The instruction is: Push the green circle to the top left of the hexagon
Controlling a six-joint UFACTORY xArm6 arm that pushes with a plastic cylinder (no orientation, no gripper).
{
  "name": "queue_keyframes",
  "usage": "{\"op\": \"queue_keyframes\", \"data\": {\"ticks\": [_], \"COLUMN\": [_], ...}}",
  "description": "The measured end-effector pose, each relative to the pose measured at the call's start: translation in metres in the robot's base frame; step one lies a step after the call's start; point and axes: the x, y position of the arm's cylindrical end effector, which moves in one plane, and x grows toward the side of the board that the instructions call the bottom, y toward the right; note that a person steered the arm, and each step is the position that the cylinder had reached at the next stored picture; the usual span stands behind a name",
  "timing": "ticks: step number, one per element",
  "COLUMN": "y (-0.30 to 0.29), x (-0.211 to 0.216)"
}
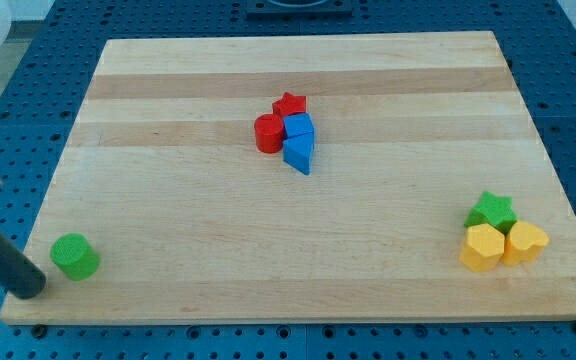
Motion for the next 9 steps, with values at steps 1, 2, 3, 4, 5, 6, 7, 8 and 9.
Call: {"op": "queue_keyframes", "data": {"ticks": [1, 2, 3, 4, 5, 6, 7, 8, 9], "y": [0.003, 0.017, 0.033, 0.047, 0.065, 0.092, 0.116, 0.143, 0.171], "x": [-0.010, -0.010, -0.017, -0.027, -0.034, -0.038, -0.046, -0.048, -0.052]}}
